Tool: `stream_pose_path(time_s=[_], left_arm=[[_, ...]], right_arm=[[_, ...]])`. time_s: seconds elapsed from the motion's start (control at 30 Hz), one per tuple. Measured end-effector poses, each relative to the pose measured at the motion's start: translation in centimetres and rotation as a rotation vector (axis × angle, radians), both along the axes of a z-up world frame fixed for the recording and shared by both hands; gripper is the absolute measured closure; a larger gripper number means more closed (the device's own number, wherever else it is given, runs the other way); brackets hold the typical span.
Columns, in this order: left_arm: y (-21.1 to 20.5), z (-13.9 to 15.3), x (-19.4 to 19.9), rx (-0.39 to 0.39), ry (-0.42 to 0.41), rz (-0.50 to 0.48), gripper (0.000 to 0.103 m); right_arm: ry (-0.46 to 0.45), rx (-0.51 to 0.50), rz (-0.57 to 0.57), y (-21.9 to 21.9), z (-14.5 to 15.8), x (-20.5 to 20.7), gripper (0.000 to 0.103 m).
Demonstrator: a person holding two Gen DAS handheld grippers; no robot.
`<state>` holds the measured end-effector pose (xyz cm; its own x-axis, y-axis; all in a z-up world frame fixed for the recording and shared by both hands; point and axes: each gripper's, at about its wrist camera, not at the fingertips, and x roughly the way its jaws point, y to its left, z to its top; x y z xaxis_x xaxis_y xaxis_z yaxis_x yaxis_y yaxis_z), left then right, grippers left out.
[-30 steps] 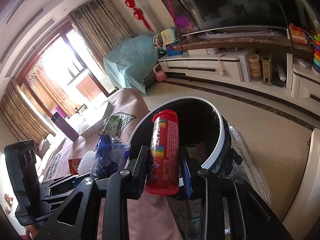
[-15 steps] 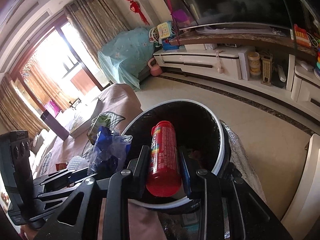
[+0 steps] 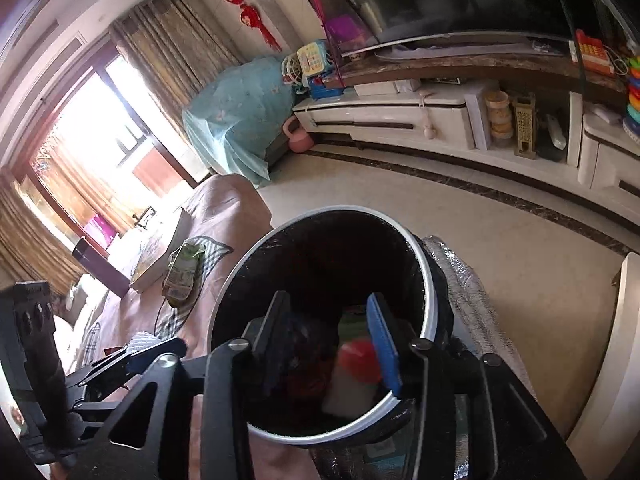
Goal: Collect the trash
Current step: 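Carry the blue bag and candy tube over the bin and open both tools, then move both open tools back to the red chip bag and white foam net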
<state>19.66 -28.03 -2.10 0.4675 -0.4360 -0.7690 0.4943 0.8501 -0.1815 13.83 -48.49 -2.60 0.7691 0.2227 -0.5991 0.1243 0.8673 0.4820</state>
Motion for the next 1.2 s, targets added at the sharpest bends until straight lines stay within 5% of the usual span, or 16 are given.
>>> stream_pose_path(time_s=[0.07, 0.13, 0.2, 0.77, 0.87, 1.2], left_arm=[[1.1, 0.1, -1.0, -0.012, -0.009, 0.014, 0.032], [2.5, 0.1, -2.1, -0.029, -0.013, 0.025, 0.029], [3.9, 0.0, -3.2, -0.036, -0.013, 0.043, 0.028], [21.1, -1.7, -9.1, -0.064, -0.026, 0.305, 0.026], [23.4, -1.9, -9.6, -0.014, -0.065, 0.387, 0.026], [26.7, -1.8, -9.5, -0.006, -0.163, 0.479, 0.006]], right_arm=[[-0.018, 0.012, 0.005, 0.4, 0.2, -0.5, 0.045], [-0.036, 0.024, 0.010, 1.2, 0.3, -1.2, 0.022], [-0.055, 0.031, 0.012, 1.9, 0.4, -1.9, 0.008], [-0.109, 0.054, 0.079, 12.4, -0.5, -6.2, 0.002], [-0.105, 0.047, 0.111, 14.3, -0.7, -6.0, 0.002], [-0.074, -0.027, 0.172, 18.8, -1.2, -4.2, 0.002]])
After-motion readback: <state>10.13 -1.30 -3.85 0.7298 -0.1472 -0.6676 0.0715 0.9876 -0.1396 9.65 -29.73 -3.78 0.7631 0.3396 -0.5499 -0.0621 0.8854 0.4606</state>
